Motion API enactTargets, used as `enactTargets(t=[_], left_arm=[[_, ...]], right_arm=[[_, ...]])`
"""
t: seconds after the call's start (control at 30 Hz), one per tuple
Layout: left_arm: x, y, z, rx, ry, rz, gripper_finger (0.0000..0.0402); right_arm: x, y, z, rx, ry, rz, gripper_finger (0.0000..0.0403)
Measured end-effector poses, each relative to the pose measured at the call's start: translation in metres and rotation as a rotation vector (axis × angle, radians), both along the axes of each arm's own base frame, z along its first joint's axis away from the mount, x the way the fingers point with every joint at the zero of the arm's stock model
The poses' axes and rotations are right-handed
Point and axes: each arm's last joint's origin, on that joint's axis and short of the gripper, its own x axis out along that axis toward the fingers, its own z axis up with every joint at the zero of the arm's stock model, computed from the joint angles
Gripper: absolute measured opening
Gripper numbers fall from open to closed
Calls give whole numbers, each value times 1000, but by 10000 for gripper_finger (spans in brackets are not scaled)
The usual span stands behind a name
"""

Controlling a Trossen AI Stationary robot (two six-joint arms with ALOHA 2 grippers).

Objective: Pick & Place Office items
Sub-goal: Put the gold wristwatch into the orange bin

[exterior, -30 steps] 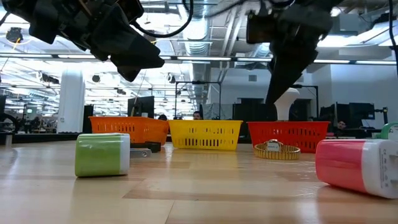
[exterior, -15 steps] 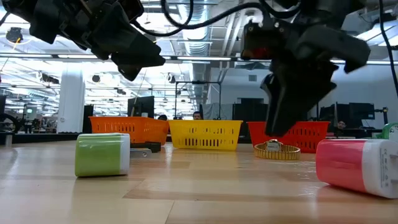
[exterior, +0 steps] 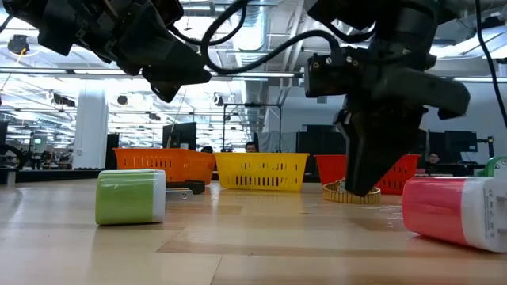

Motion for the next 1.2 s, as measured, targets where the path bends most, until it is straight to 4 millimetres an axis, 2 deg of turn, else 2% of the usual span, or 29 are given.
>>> enactTargets(t=[0.2, 0.47, 0.87, 1.0, 1.2], left_arm=[[0, 0, 0, -1, -2, 0, 108], [0, 0, 0, -1, -2, 0, 108], [0, 0, 0, -3, -2, 0, 108], [0, 0, 0, -3, -2, 0, 108], [0, 0, 0, -2, -3, 0, 108]], right_arm=[[2, -7, 1, 1, -2, -22, 125], [2, -5, 1, 60, 3, -58, 127], [7, -8, -20, 41, 55, -70, 126], [7, -7, -21, 40, 59, -13, 103], [8, -5, -17, 54, 34, 6, 26]])
